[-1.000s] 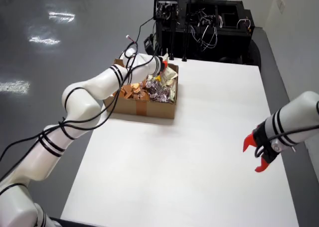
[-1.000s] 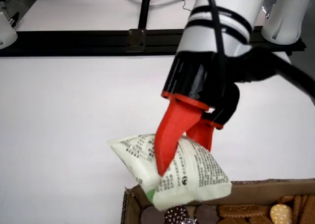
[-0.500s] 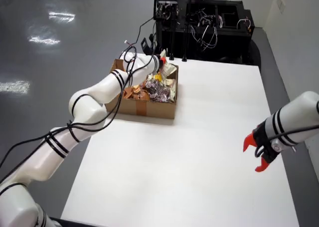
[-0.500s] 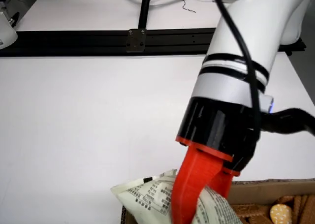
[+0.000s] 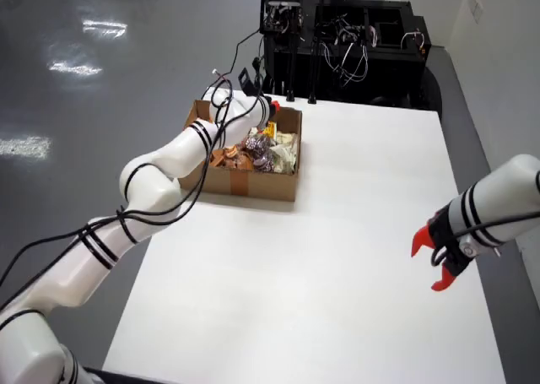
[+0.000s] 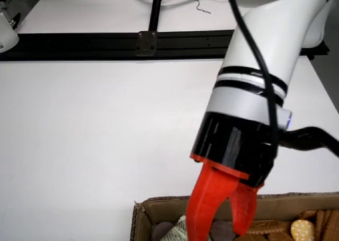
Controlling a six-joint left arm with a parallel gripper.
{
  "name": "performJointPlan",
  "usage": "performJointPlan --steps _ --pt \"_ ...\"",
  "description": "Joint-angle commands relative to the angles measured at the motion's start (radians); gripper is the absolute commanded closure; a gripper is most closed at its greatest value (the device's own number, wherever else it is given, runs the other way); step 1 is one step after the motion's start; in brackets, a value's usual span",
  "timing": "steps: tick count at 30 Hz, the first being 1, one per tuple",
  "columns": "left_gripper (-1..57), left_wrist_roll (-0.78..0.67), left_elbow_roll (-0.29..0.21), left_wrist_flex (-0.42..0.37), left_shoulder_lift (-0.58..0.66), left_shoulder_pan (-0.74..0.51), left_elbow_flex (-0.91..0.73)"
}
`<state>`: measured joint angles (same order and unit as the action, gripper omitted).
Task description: Grasp a snack and put it in the bin.
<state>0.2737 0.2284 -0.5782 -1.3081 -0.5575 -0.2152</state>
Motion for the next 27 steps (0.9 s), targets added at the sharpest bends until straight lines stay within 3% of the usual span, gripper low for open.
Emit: performJointPlan --steps 1,12,27 --pt "15.1 -0.002 0.0 -0.046 -0.03 -0.017 0.051" --pt "25.5 0.01 0.002 -0.279 -0.183 -0.075 0.334" --pt "31.5 0.024 0.004 -0.538 -0.23 -0.17 0.524"
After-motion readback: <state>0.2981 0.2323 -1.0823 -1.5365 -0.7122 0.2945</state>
